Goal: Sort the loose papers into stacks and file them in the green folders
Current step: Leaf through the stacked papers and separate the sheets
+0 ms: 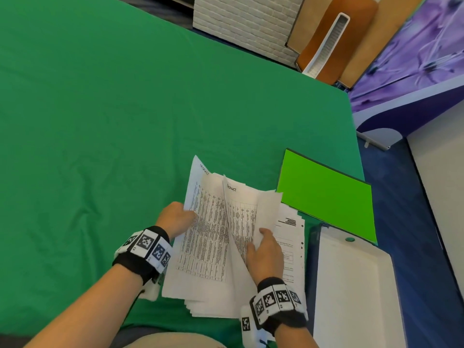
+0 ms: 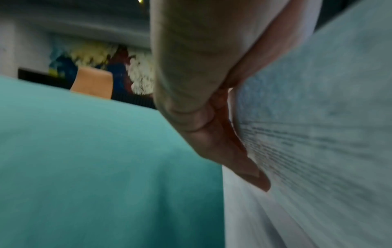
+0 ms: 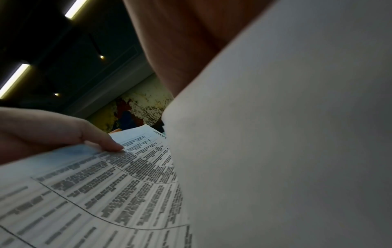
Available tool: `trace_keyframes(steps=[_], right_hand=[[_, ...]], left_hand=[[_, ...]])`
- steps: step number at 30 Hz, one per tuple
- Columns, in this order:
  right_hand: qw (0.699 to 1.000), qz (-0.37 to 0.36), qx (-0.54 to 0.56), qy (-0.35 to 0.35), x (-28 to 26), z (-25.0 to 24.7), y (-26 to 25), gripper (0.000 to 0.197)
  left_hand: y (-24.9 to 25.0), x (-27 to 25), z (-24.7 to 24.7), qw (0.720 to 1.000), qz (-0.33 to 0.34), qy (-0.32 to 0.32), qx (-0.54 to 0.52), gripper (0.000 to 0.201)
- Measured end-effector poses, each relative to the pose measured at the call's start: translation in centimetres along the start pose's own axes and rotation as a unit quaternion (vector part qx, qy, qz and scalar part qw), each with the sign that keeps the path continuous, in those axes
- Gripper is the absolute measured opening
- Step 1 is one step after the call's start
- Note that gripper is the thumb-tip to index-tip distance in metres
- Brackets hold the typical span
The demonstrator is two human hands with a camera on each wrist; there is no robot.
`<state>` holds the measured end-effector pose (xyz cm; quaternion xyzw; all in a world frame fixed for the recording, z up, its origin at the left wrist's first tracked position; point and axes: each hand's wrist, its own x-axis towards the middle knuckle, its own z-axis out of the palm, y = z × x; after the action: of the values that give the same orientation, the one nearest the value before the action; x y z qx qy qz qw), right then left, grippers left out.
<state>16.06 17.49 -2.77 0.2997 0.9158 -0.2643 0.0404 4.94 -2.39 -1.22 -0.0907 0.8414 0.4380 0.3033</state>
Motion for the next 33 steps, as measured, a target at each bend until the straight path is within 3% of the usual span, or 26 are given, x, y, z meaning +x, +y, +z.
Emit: trace_keyframes(steps=[3, 5, 9, 12, 15, 17, 21, 24, 29, 33], right_hand=[[1.000, 0.002, 0.013, 0.020, -0.2, -0.4, 0.0, 0.045], [0.999, 0.002, 0.020, 0.030, -0.3, -0.8, -0.1, 0.044], [0.999, 0.007, 0.035, 0.033, -0.2, -1.4, 0.0, 0.044], [0.998, 0.006, 0.048, 0.045, -0.1, -1.8, 0.3, 0.043], [0.997, 0.006, 0.059, 0.054, 0.1, -2.3, 0.6, 0.041], [0.997, 0.002, 0.063, 0.053, 0.2, -2.6, 0.6, 0.041], [0.999, -0.007, 0.052, 0.012, 0.3, -2.8, 0.3, 0.042], [0.998, -0.017, 0.059, -0.015, 0.0, -2.7, -0.1, 0.047], [0.992, -0.016, 0.108, -0.062, -0.8, -2.4, -0.9, 0.078], [0.989, -0.021, 0.134, -0.059, -0.8, -1.9, -1.1, 0.060]], left_hand=[[-0.2, -0.2, 1.4, 0.991, -0.018, -0.049, -0.122, 0.018], [0.0, -0.3, 2.6, 0.986, -0.026, -0.076, -0.145, 0.022], [-0.3, 0.6, 4.9, 0.976, -0.051, -0.089, -0.191, 0.061], [0.4, 0.6, 5.2, 0.976, -0.028, -0.017, -0.214, 0.042], [-0.1, 1.1, 5.0, 0.990, -0.020, 0.102, -0.094, 0.039], [-0.4, 1.0, 4.9, 0.992, -0.002, 0.110, -0.057, 0.041], [0.0, -0.1, 6.0, 0.990, 0.031, -0.045, -0.130, 0.037], [0.0, -0.7, 7.2, 0.979, 0.031, -0.131, -0.154, 0.047], [3.1, -3.2, 8.4, 0.949, 0.042, -0.234, -0.205, 0.071], [4.2, -3.6, 9.1, 0.933, 0.007, -0.279, -0.228, 0.090]])
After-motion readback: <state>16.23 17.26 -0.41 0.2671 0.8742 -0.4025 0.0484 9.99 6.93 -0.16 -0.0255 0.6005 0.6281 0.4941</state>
